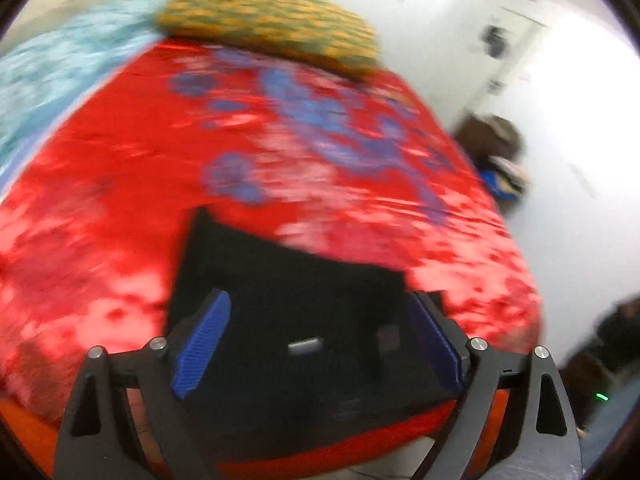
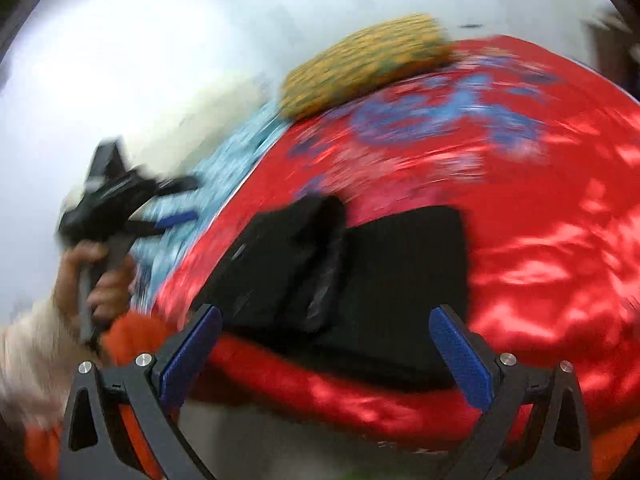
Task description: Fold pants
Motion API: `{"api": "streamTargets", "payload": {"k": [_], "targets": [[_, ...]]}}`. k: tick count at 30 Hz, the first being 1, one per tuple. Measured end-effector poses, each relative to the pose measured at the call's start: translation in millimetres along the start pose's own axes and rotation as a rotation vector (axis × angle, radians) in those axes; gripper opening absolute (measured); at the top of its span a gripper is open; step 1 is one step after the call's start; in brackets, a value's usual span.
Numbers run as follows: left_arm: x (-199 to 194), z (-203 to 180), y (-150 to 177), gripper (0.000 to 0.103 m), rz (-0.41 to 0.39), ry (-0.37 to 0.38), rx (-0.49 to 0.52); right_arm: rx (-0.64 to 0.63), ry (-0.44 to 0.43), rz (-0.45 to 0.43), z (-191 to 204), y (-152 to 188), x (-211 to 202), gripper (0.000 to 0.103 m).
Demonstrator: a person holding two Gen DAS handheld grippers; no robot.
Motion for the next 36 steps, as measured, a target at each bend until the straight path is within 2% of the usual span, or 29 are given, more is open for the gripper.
{"api": "streamTargets", "payload": {"k": [1, 3, 5, 6, 7, 8, 9, 11, 13, 15, 19, 24, 26, 27, 28, 30, 33, 36], "targets": [[-1.2, 14.9, 7.0, 0.091, -0.005, -0.015, -0.035, -0.05, -0.009, 0.029, 14.7, 5.5, 7.9, 0.097], [-4.3, 55.7, 29.5, 0.091, -0.04, -0.022, -0.131, -0.122, -0.026, 0.095, 37.0, 16.2, 23.9, 0.081], [-4.4, 83.9, 48.9, 0.091, -0.076, -0.069, -0.144, -0.146, -0.025, 0.135, 48.6, 21.0, 38.6, 0.077], [-1.3, 102.0, 59.8, 0.086, -0.048, -0.133, -0.169, -0.143, -0.022, 0.145, 50.1, 20.9, 44.2, 0.075], [3.9, 114.5, 63.7, 0.082, -0.009, -0.141, -0.245, -0.137, -0.013, 0.153, 50.8, 19.7, 51.3, 0.074], [7.0, 113.9, 58.9, 0.078, -0.019, -0.054, -0.296, -0.127, -0.004, 0.161, 51.1, 17.2, 59.9, 0.073], [5.9, 113.5, 51.1, 0.078, -0.044, -0.014, -0.308, -0.118, -0.004, 0.167, 51.8, 14.4, 68.3, 0.068], [-1.3, 121.1, 39.9, 0.08, -0.088, -0.073, -0.275, -0.114, 0.011, 0.186, 51.9, 11.1, 82.9, 0.065], [-1.1, 125.8, 34.1, 0.08, -0.098, -0.098, -0.264, -0.112, 0.039, 0.224, 48.0, 10.4, 98.4, 0.065], [1.6, 128.3, 31.9, 0.08, -0.099, -0.049, -0.315, -0.097, 0.061, 0.256, 40.6, 10.1, 109.6, 0.065], [8.0, 132.5, 28.6, 0.08, -0.092, -0.047, -0.347, -0.036, -0.015, 0.365, 35.0, 20.6, 127.6, 0.065], [6.7, 140.8, 34.5, 0.08, -0.086, -0.05, -0.354, 0.023, -0.08, 0.422, 30.7, 18.4, 134.4, 0.066], [8.1, 141.8, 35.8, 0.08, -0.086, -0.056, -0.353, 0.015, -0.092, 0.431, 30.7, 17.7, 136.6, 0.063], [8.8, 142.6, 35.8, 0.08, -0.085, -0.064, -0.35, -0.009, -0.08, 0.433, 30.4, 16.9, 137.4, 0.048], [9.6, 143.6, 35.9, 0.08, -0.085, -0.072, -0.347, -0.033, -0.077, 0.431, 32.9, 15.8, 137.4, 0.039], [11.9, 146.6, 36.6, 0.081, -0.082, -0.088, -0.344, -0.064, -0.06, 0.416, 38.1, 13.6, 133.9, 0.028], [11.1, 153.2, 38.6, 0.081, -0.082, -0.104, -0.355, -0.073, -0.062, 0.347, 52.9, -0.2, 118.3, 0.021], [7.8, 159.4, 39.3, 0.081, -0.092, -0.116, -0.373, -0.091, -0.081, 0.27, 65.6, -21.5, 92.6, 0.019]]}}
Point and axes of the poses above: each gripper's, at about its wrist camera, not at the fingertips, and x roughly the way its jaws point, z to its left, y to its underside, the point moved 10 cm from there along x, roughly the way its jaws point, and after that the axes turned 7 degrees about y, right-handed, at the moved point
